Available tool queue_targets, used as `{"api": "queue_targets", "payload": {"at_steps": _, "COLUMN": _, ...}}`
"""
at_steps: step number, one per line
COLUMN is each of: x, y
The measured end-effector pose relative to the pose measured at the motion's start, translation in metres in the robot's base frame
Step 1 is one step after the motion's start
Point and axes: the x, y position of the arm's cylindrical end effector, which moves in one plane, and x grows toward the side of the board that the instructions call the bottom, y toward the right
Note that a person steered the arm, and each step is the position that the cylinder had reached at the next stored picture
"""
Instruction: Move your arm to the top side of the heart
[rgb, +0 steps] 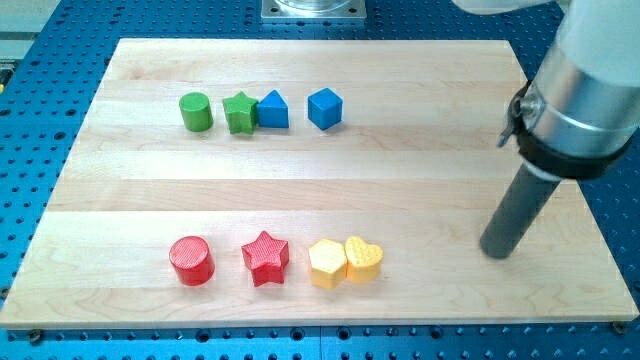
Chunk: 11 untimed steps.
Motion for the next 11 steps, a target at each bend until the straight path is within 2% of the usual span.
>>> {"api": "queue_targets", "payload": {"at_steps": 1, "x": 0.028, "y": -0.03}}
{"api": "queue_targets", "payload": {"at_steps": 4, "x": 0.028, "y": -0.087}}
{"api": "queue_targets", "payload": {"at_steps": 5, "x": 0.028, "y": -0.071}}
{"api": "queue_targets", "payload": {"at_steps": 6, "x": 0.0, "y": -0.045}}
{"api": "queue_targets", "payload": {"at_steps": 7, "x": -0.046, "y": -0.045}}
{"api": "queue_targets", "payload": {"at_steps": 8, "x": -0.064, "y": -0.045}}
{"api": "queue_targets", "payload": {"at_steps": 10, "x": -0.078, "y": -0.143}}
{"api": "queue_targets", "payload": {"at_steps": 11, "x": -0.077, "y": -0.211}}
